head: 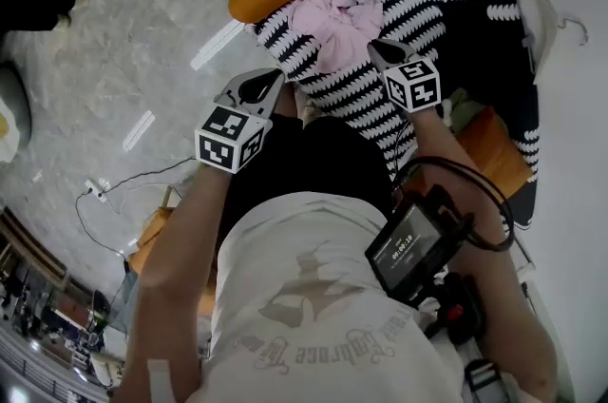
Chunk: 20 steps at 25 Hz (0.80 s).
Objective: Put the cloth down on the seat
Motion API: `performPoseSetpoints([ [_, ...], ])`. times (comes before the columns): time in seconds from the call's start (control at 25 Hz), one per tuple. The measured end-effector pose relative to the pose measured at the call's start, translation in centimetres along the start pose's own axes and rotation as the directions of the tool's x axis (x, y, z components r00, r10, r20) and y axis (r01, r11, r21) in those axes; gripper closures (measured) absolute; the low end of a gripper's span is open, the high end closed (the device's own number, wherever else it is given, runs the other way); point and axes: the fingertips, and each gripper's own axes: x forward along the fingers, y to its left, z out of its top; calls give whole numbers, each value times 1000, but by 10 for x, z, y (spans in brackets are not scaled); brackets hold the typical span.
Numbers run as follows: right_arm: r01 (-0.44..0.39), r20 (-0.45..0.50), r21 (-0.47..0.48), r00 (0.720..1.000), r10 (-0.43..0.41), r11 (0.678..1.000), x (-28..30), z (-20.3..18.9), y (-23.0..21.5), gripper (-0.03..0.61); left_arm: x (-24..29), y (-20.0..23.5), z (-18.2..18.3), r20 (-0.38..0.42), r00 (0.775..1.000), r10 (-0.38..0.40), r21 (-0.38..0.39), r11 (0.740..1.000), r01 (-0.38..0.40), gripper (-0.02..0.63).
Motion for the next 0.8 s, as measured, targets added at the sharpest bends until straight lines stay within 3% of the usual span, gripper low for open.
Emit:
performPoseSetpoints([
  [0.36, 2, 157, 115, 987, -20, 993, -71, 29, 11, 561, -9, -16, 51, 24, 999, -32, 53, 998, 31, 601],
  [0.8, -38, 395, 156, 918, -27, 987, -161, 63, 23, 563, -12, -58, 93, 31, 998, -57, 137, 989, 52, 601],
])
